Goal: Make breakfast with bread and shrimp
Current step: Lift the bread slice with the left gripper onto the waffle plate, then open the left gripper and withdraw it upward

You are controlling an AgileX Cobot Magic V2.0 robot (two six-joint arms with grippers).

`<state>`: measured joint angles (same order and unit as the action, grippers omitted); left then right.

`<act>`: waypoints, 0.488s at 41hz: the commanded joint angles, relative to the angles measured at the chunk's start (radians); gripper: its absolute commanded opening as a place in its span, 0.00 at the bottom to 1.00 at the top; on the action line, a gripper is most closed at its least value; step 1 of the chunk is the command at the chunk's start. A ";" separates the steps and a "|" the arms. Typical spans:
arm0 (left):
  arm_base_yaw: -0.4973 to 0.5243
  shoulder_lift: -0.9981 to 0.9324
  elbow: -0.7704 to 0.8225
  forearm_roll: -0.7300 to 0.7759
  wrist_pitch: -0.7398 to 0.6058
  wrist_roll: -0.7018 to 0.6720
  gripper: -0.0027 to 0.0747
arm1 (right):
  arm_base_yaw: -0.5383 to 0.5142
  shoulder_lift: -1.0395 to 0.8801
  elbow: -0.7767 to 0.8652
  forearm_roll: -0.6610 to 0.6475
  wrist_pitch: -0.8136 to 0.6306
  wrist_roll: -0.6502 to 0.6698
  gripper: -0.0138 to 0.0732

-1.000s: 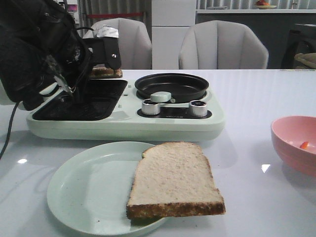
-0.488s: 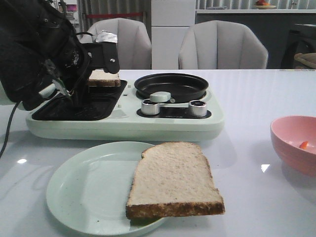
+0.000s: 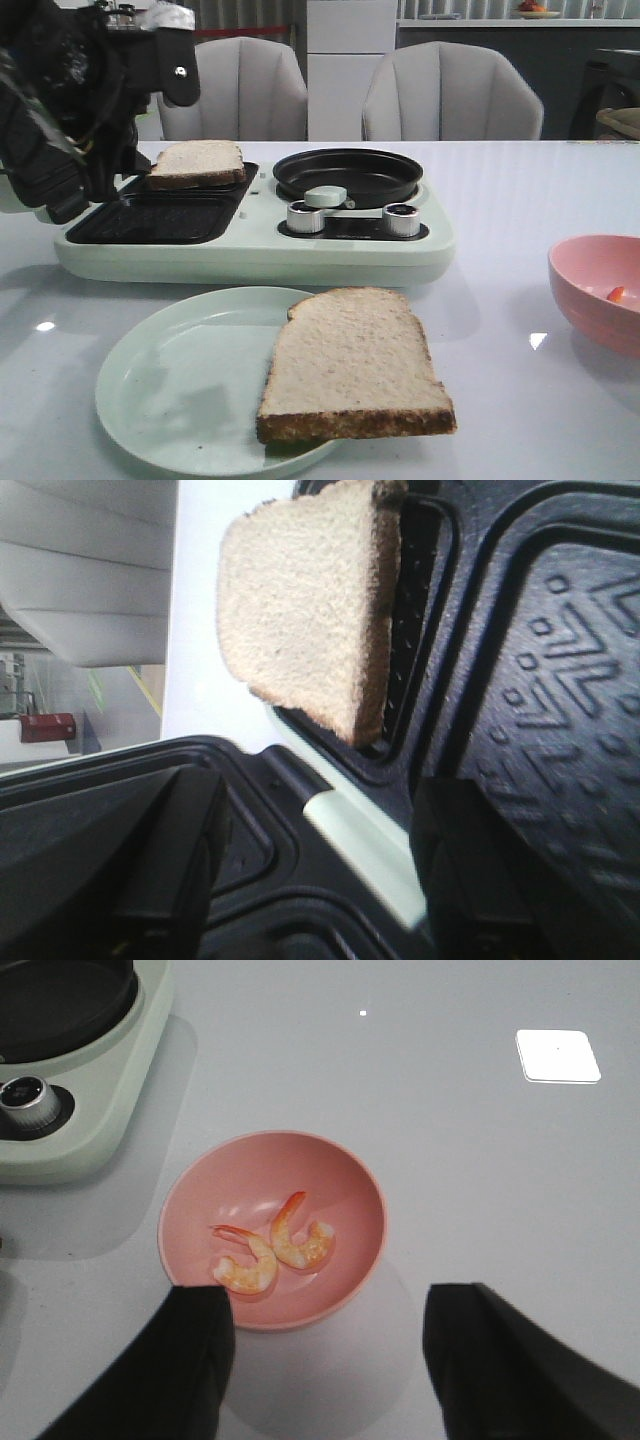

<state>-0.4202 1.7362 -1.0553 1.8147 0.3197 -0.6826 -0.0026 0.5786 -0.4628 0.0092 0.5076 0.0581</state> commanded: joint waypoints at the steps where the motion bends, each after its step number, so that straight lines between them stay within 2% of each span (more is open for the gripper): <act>1: -0.048 -0.148 0.049 0.045 0.023 -0.016 0.63 | -0.005 0.008 -0.028 -0.009 -0.078 -0.004 0.76; 4: -0.095 -0.222 0.096 0.011 0.048 -0.017 0.63 | -0.005 0.008 -0.028 -0.009 -0.078 -0.004 0.76; 8: -0.160 -0.311 0.125 -0.158 0.111 -0.017 0.63 | -0.005 0.008 -0.028 -0.009 -0.078 -0.004 0.76; 12: -0.222 -0.391 0.128 -0.463 0.191 0.016 0.63 | -0.005 0.008 -0.028 -0.009 -0.078 -0.004 0.76; 17: -0.303 -0.480 0.128 -0.837 0.391 0.183 0.63 | -0.005 0.008 -0.028 -0.009 -0.078 -0.004 0.76; 20: -0.331 -0.525 0.128 -1.031 0.507 0.237 0.63 | -0.005 0.008 -0.028 -0.009 -0.078 -0.004 0.76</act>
<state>-0.7210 1.2844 -0.9048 0.9814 0.6927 -0.5150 -0.0026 0.5786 -0.4628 0.0092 0.5076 0.0581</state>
